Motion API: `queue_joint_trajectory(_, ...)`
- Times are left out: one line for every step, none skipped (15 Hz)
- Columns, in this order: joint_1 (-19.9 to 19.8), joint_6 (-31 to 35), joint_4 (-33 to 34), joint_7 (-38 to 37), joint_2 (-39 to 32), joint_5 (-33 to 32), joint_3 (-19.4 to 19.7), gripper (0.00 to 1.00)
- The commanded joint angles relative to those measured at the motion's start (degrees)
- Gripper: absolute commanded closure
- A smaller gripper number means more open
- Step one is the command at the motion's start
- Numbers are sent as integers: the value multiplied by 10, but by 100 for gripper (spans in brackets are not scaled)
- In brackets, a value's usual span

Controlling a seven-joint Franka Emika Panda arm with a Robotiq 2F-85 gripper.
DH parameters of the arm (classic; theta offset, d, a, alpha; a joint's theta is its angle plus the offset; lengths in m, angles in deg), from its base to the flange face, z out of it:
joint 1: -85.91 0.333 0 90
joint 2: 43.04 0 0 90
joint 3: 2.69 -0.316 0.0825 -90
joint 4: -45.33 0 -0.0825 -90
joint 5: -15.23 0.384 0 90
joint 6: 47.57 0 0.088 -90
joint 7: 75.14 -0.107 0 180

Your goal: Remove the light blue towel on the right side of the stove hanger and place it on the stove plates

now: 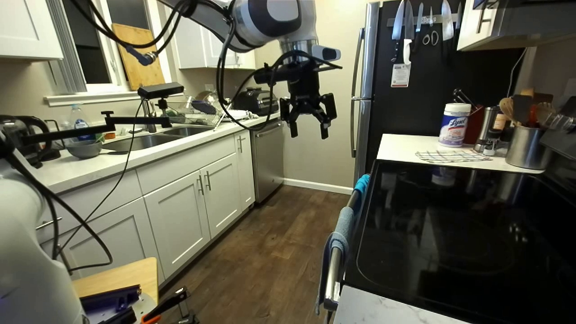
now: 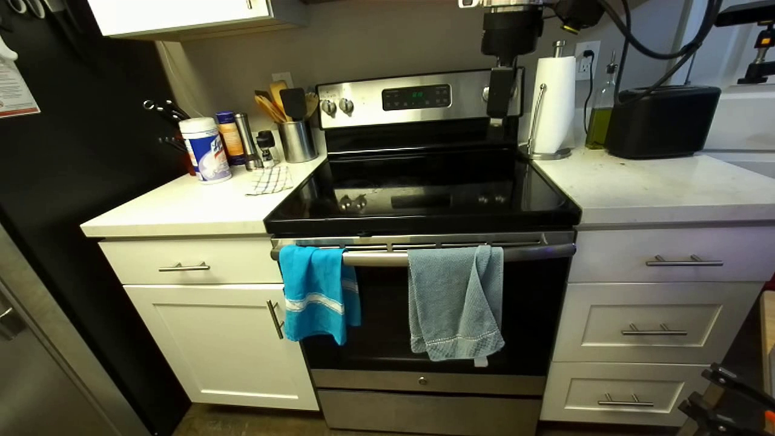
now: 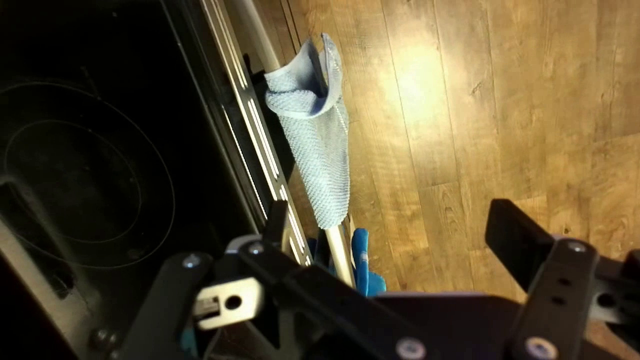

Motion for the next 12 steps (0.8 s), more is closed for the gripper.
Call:
queue_joint_trajectory(-8, 25, -2, 52, -16, -29, 5, 0)
queue_joint_trajectory(-9, 41, -5, 59, -19, -37, 6, 0)
queue_joint_trajectory(-10, 60, -8, 62, -25, -44, 7, 0)
queue_joint_trajectory(-11, 75, -9, 65, -30, -49, 8, 0)
queue_joint_trajectory(-11, 86, -11, 65, -35, -52, 9, 0)
queue_joint_trajectory(-8, 59, 0, 44, -31, -37, 6, 0)
queue_joint_trajectory(-9, 67, -1, 45, -37, -39, 6, 0)
queue_joint_trajectory(-9, 71, -1, 45, -40, -40, 7, 0)
queue_joint_trajectory(-9, 72, 0, 45, -42, -41, 6, 0)
queue_joint_trajectory(-9, 72, 0, 45, -43, -41, 6, 0)
queue_joint_trajectory(-9, 72, 0, 45, -43, -41, 6, 0)
queue_joint_trajectory(-9, 72, 0, 45, -43, -41, 6, 0)
